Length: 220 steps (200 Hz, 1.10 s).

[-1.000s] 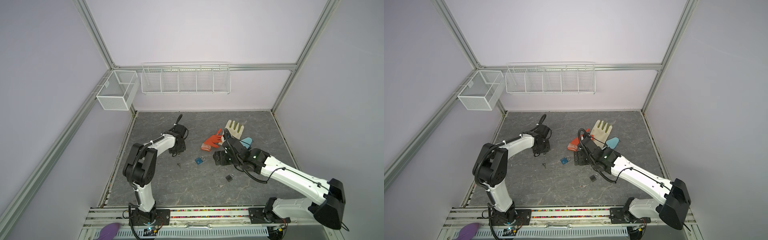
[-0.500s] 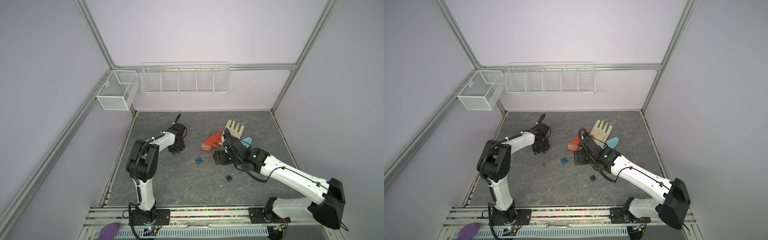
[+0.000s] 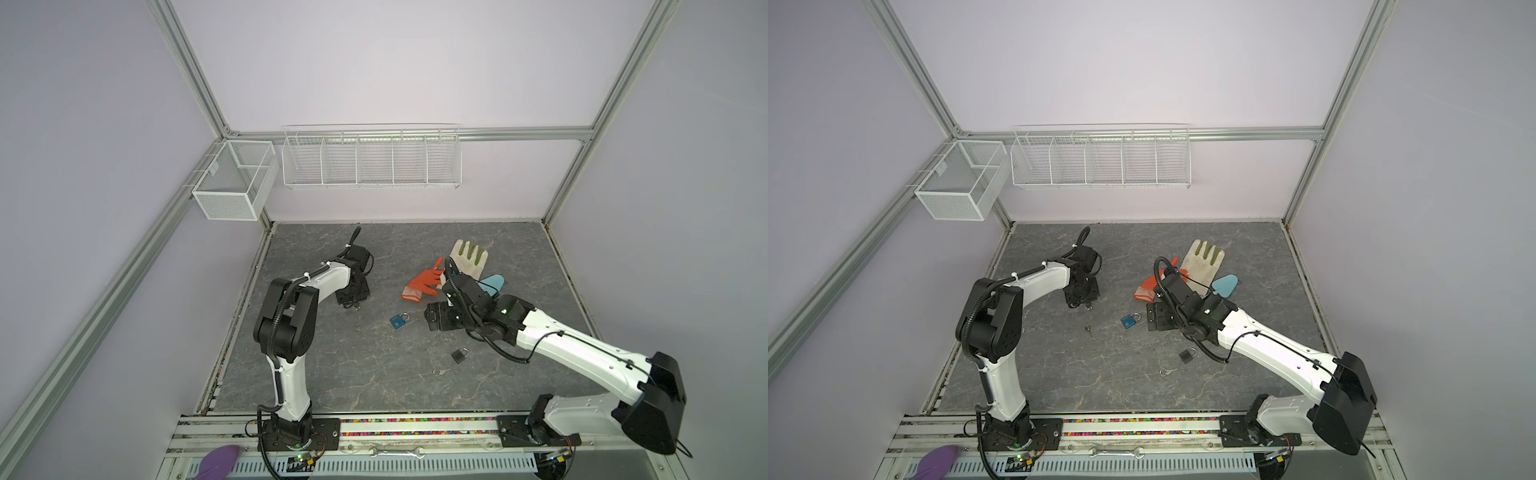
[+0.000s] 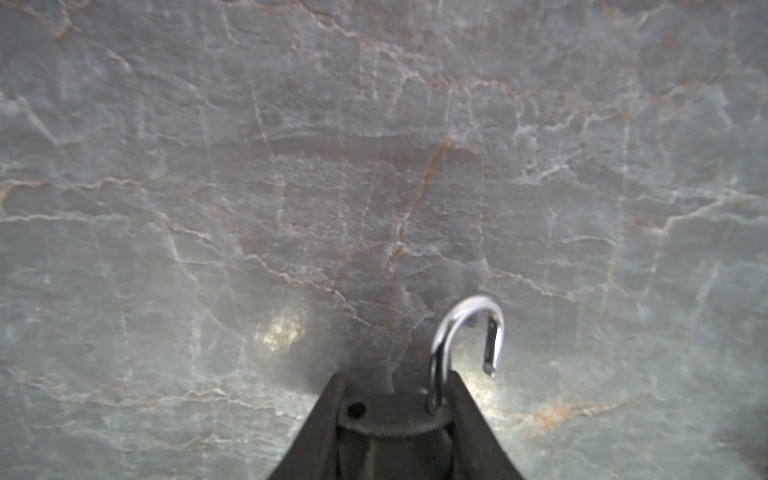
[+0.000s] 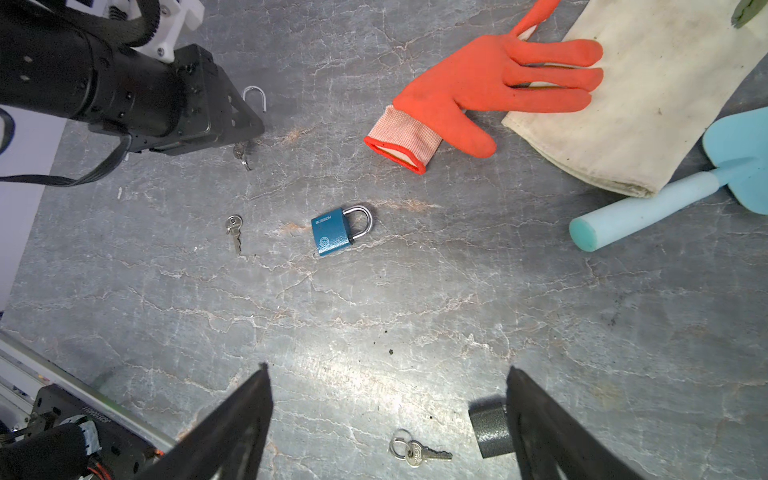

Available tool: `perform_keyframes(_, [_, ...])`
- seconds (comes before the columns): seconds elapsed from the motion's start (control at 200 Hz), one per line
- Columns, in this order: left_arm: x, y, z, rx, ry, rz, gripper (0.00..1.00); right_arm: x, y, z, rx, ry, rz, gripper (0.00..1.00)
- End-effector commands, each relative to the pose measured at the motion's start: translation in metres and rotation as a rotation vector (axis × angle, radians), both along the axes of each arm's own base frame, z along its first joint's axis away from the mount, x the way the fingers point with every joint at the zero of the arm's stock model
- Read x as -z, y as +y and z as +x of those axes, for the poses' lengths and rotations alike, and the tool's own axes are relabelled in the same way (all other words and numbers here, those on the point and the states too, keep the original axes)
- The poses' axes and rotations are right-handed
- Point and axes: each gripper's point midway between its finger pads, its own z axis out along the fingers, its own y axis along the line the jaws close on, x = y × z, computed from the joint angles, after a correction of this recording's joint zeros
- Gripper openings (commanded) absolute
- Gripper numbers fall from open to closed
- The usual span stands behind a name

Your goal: Unlock with the key

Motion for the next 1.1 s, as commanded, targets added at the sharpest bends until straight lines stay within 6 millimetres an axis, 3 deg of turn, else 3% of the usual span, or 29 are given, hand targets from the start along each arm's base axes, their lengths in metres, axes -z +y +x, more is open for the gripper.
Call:
perform_keyframes(0.0, [0.000,0.004,0.000,-0.018,0.022,0.008,0.45,0.001,-0.003,0.000,0.014,0.006,0.007,0.89])
perform_keyframes(0.15, [-0.011,0.003,0.000,-0.019,0.006,-0.004,0.50,-0.003,-0.007,-0.004,0.015,0.012,0.003,0.89])
perform_keyframes(0.3, [-0.041,-0.009,-0.001,-0.011,-0.053,-0.101,0.52,-0.004,-0.017,-0.012,0.044,0.048,-0.013,0.89])
perform_keyframes(0.565, [-0.084,-0.033,-0.023,0.042,-0.161,-0.305,0.53,0.026,-0.040,-0.042,0.217,0.200,-0.061,0.94])
perform_keyframes(0.75, [-0.111,-0.050,-0.051,0.142,-0.237,-0.403,0.54,0.054,-0.021,-0.069,0.266,0.264,-0.056,1.00])
perform_keyframes(0.92, [-0.128,-0.054,-0.074,0.193,-0.302,-0.484,0.54,0.074,-0.008,-0.086,0.344,0.289,-0.051,0.91])
perform_keyframes(1.095, [-0.128,-0.057,-0.096,0.238,-0.294,-0.521,0.54,0.093,-0.004,-0.097,0.455,0.308,-0.051,0.81])
